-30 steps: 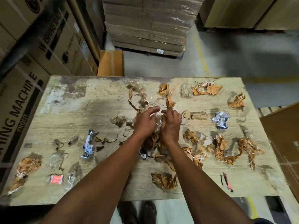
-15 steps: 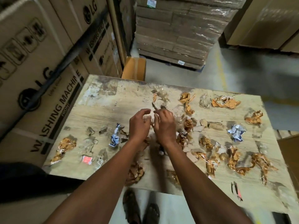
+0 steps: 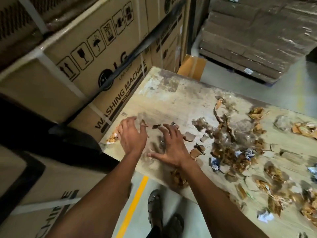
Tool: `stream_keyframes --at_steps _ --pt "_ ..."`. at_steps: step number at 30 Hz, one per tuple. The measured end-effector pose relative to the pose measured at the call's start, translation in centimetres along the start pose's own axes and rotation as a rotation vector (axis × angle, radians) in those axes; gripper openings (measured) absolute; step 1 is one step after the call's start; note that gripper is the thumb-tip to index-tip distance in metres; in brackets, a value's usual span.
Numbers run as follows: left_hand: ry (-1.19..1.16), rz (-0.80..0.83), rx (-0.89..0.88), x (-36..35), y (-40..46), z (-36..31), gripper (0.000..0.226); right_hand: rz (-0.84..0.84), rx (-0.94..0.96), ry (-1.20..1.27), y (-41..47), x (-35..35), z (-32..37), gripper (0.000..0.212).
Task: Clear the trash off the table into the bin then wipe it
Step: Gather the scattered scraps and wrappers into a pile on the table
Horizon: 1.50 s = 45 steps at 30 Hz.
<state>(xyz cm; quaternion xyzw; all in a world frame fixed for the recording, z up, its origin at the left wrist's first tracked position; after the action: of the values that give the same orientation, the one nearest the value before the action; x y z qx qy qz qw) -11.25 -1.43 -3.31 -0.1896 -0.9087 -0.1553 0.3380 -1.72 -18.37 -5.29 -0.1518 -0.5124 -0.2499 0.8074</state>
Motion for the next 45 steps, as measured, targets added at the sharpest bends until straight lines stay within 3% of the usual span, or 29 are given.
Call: stream_keyframes --at_steps 4,7,10,13,15,20,25,29,33,36,40,45 --pt "0.16 0.092 0.189 0.9 0.8 5.9 0.07 0.133 0.053 -0.149 0.2 -3.4 1.4 0.132" --pt "0.14 0.193 0.279 0.0 0.3 8.1 0.072 0.201 0.035 -0.205 0.6 -5.0 1.5 0.129" --pt "0.078 0.24 0.192 -1.7 -0.5 7.7 0.06 0.189 0.01 -0.209 1.4 -5.4 1.4 0.111" --pt "-0.144 0.324 0.1 -3.0 -1.2 5.6 0.053 0.159 -0.032 -0.228 2.0 -4.9 0.7 0.103" --pt "-0.211 0.308 0.044 -2.8 -1.0 4.2 0.051 0.13 -0.052 -0.234 2.5 -4.3 0.1 0.106" --pt "-0.048 0.213 0.073 -1.1 1.9 4.7 0.065 0.104 -0.071 -0.227 3.6 -2.8 -0.9 0.119" --pt "0.087 0.296 0.11 -2.9 6.5 7.0 0.08 0.152 -0.133 -0.246 4.5 -3.4 -2.2 0.138" --pt "0.102 0.405 0.111 -5.4 6.2 6.5 0.075 0.213 -0.202 -0.236 5.1 -4.2 -3.5 0.145" --pt "-0.076 0.52 0.045 -5.6 3.2 3.9 0.055 0.253 -0.216 -0.185 5.7 -4.8 -3.7 0.146" --pt "-0.102 0.402 -0.066 -3.4 2.5 3.7 0.048 0.23 -0.174 -0.172 6.0 -4.3 -2.7 0.142" --pt "0.088 0.144 0.103 0.4 1.6 8.2 0.068 0.231 -0.156 -0.156 6.4 -4.2 -2.2 0.133" --pt "0.197 0.194 0.177 -0.8 -3.8 9.4 0.076 0.22 -0.164 -0.156 6.3 -4.8 -1.5 0.118"
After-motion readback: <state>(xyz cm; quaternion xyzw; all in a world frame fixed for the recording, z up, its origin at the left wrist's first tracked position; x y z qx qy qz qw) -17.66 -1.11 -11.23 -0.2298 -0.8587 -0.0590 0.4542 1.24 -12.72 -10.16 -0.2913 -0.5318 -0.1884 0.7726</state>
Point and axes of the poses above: each hand's wrist, its own y-axis towards the middle knuckle, its own x-axis out of the back of the hand, z = x × y, the point moved 6 cm from there along y, towards the middle knuckle, and after that the axes turned 13 degrees about -y, right-handed, at the moved point
